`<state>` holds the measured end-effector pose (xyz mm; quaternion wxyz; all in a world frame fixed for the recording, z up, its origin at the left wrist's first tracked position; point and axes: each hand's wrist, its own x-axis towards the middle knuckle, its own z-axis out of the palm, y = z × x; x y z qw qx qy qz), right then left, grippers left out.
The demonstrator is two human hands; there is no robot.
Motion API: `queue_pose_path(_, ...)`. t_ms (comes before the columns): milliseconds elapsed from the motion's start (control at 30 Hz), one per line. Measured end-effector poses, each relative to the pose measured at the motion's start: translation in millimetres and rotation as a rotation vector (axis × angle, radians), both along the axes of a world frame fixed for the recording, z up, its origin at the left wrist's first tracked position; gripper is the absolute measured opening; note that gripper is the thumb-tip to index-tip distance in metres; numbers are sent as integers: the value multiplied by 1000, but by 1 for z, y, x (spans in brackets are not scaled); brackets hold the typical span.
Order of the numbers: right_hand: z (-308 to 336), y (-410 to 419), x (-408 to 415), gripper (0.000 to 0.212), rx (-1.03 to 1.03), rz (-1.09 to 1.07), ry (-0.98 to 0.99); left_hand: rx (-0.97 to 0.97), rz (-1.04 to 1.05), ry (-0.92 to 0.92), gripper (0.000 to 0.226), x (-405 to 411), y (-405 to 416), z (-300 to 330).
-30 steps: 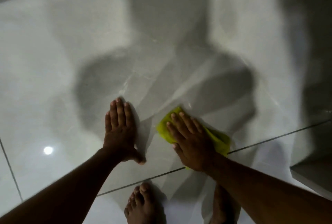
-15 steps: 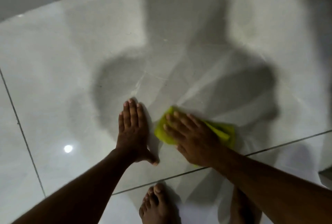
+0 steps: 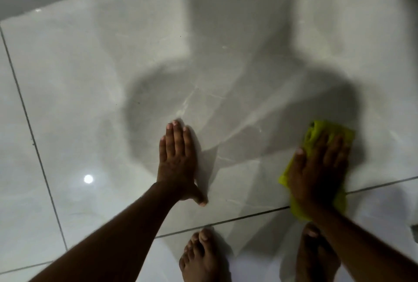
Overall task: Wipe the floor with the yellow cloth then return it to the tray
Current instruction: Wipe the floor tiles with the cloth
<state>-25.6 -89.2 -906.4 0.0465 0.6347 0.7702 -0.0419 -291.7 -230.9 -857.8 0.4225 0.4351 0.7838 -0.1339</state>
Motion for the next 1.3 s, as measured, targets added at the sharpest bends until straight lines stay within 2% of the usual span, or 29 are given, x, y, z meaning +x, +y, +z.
queue_pose_path(33, 4, -22, -8, 61, -12, -24, 11, -4, 1, 2, 189, 0, 1, 0)
queue_pose_path(100, 10, -68, -34, 62, -83, 102, 50, -6, 5, 11, 189, 0, 2, 0)
queue_pose_path(200, 9, -88, -87, 62, -201, 605, 182, -3, 1, 31, 189, 0, 1, -2)
queue_pose_path(267, 4, -51, -123, 58, -205, 970, 274, -4, -4, 29, 189, -1, -1, -4)
queue_pose_path(333, -2, 4, -143, 58, -155, 1153, 256, -8, -14, 20, 189, 0, -1, -5)
queue_pose_path(400, -6, 58, -134, 60, -80, 987, 203, -10, -12, 13, 190, 1, -1, -5)
queue_pose_path(500, -9, 97, -63, 59, 46, 452, 58, -13, -6, 0, 190, 2, 0, -5)
queue_pose_path(600, -3, 61, -2, 59, 47, 98, -26, -12, 1, 3, 190, 2, 0, -4)
queue_pose_path(700, 0, 2, -9, 59, -4, -99, 22, 0, 3, 10, 191, 2, 0, -5)
queue_pose_path(767, 3, -30, -31, 60, -41, -59, 85, 4, -8, 16, 191, 1, 0, -6)
queue_pose_path(833, 5, -62, -49, 63, -97, 97, 107, -2, -12, 21, 192, 2, 0, -7)
queue_pose_path(933, 5, -88, -57, 68, -186, 547, 135, 6, -27, 54, 192, 2, 0, -8)
queue_pose_path(1033, 6, -64, -41, 71, -244, 1096, 123, 10, -27, 83, 190, 5, 1, -5)
queue_pose_path(1100, 12, -40, -33, 74, -280, 1306, 68, -8, -23, 102, 190, 9, 4, 0)
queue_pose_path(1200, 30, -28, -30, 73, -320, 1340, 21, -5, 32, 97, 184, 19, 12, 11)
queue_pose_path(1300, 52, -40, -24, 66, -320, 1067, 91, 24, 139, 8, 162, 36, 24, 19)
